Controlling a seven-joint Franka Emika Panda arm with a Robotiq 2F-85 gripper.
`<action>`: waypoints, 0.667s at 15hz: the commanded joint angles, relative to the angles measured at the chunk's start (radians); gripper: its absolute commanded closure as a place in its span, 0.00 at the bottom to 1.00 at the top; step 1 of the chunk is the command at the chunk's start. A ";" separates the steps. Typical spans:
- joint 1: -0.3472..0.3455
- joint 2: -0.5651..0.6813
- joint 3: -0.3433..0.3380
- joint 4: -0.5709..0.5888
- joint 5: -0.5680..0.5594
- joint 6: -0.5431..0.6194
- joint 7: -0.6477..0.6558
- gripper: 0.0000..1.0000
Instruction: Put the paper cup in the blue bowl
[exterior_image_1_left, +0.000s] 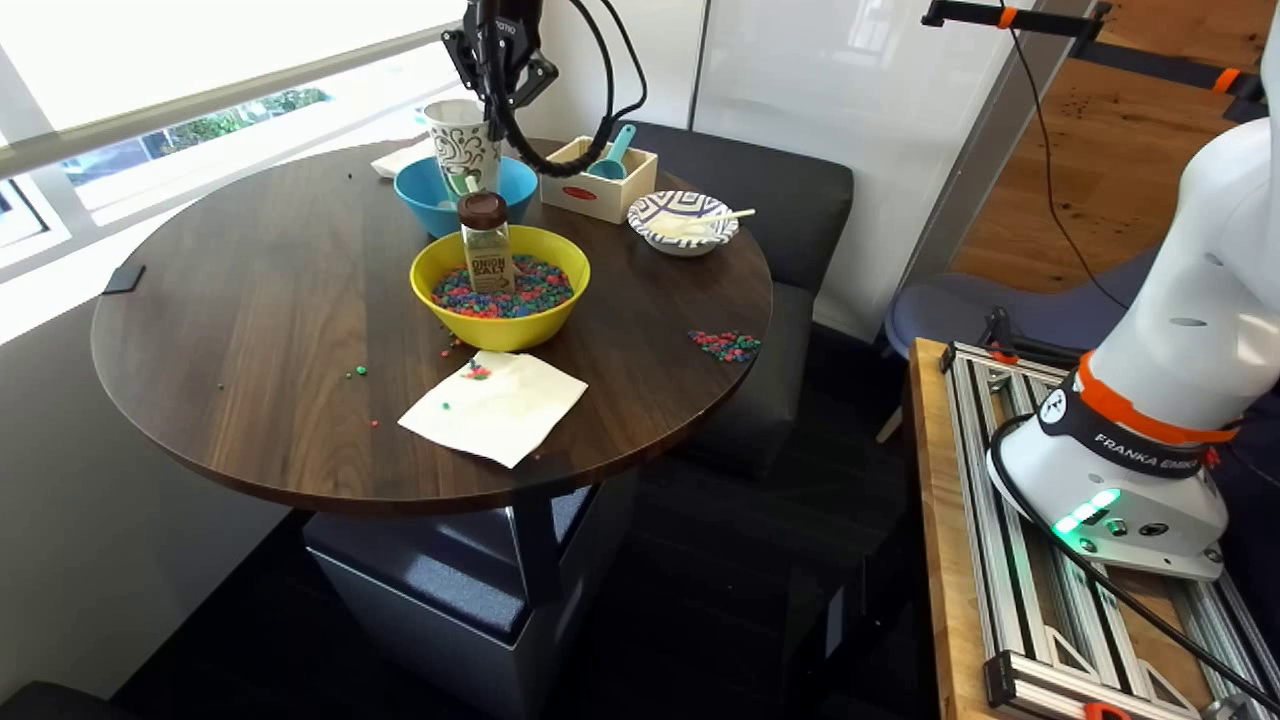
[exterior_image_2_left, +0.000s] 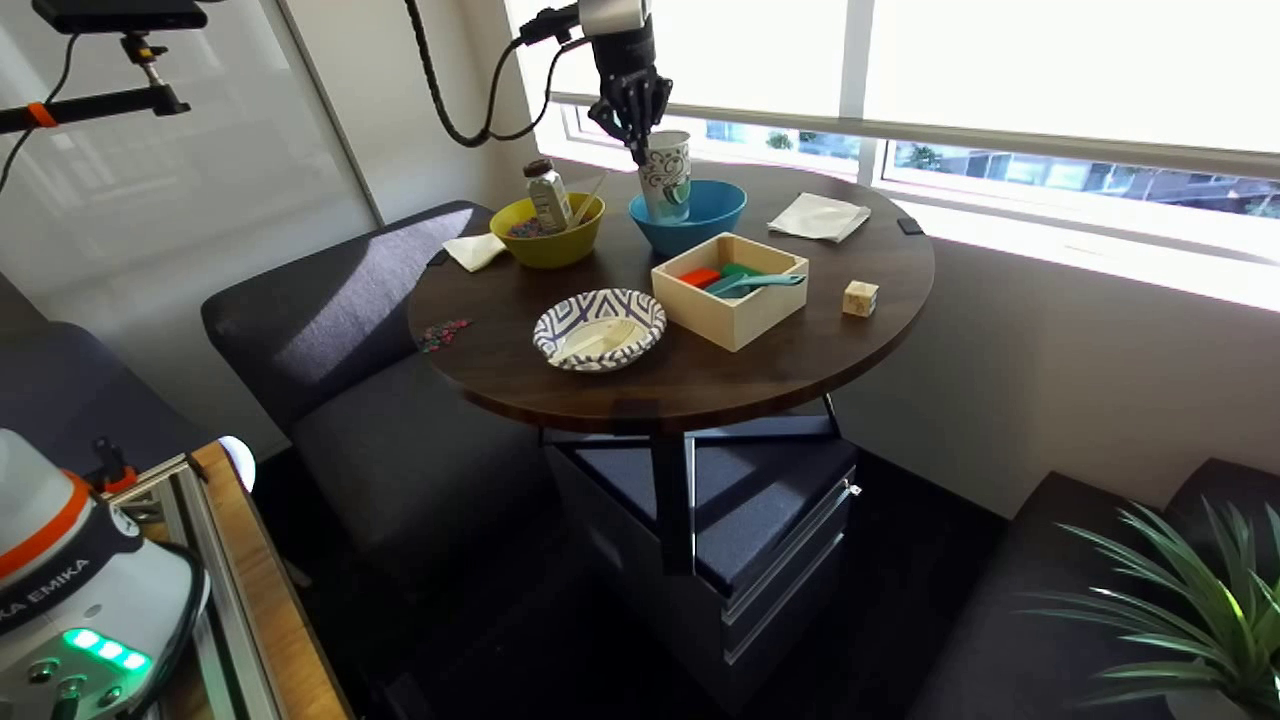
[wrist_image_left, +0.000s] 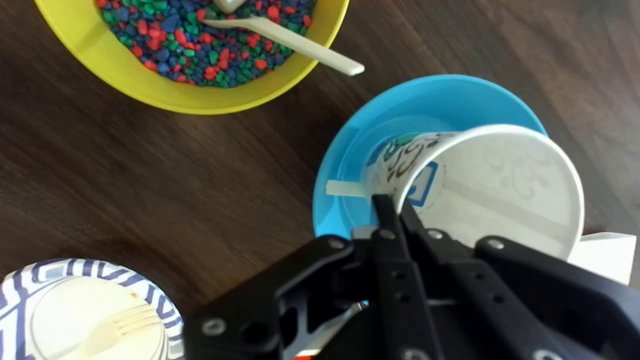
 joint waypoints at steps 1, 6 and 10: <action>0.010 0.025 -0.010 -0.007 -0.022 -0.003 0.024 0.99; 0.005 0.057 -0.006 0.003 -0.013 0.019 0.010 0.99; 0.002 0.094 -0.015 0.012 -0.013 0.053 0.021 0.99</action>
